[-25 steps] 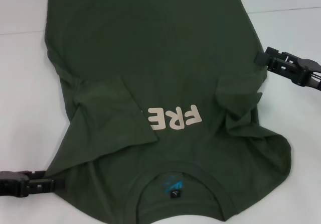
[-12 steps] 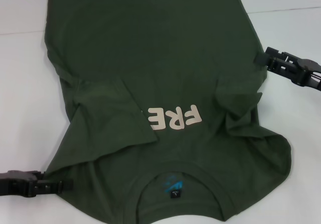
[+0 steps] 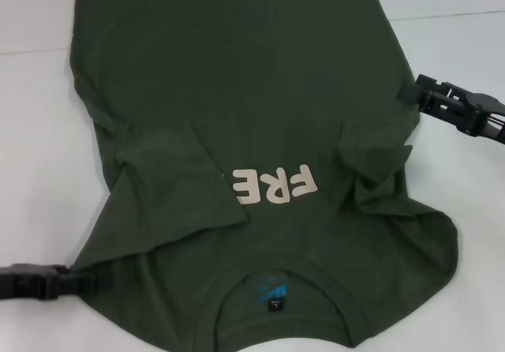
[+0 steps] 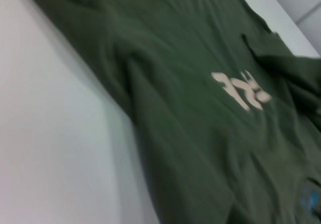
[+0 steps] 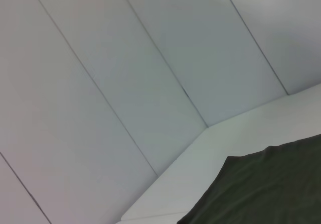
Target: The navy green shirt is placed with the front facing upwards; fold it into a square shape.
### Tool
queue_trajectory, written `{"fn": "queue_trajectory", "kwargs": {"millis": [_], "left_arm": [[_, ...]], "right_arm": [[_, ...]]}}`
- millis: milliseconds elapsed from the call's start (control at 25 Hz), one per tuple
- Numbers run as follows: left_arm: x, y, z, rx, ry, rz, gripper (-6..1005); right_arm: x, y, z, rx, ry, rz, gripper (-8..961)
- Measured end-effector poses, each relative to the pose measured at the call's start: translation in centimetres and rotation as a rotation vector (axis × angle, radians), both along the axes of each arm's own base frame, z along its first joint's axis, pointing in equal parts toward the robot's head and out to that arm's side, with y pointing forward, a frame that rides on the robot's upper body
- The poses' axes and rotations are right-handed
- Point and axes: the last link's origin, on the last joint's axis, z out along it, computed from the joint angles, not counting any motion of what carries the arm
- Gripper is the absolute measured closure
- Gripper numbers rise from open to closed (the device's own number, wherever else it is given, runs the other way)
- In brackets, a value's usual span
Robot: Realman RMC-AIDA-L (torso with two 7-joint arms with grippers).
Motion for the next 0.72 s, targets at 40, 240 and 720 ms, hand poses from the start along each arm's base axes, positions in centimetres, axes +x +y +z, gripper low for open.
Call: {"fn": "queue_trajectory", "kwargs": {"millis": [40, 240, 720], "left_arm": [[-0.2, 0.34, 0.1, 0.019, 0.006, 0.035, 207], [-0.7, 1.1, 0.25, 0.068, 0.021, 0.111, 367], [-0.41, 0.8, 0.29, 0.043, 0.008, 0.09, 851]], "right_arm": [[-0.02, 0.01, -0.03, 0.0, 0.001, 0.0, 162], [-0.11, 0.02, -0.12, 0.0, 0.002, 0.003, 163], [-0.14, 0.04, -0.07, 0.002, -0.001, 0.008, 162]]}}
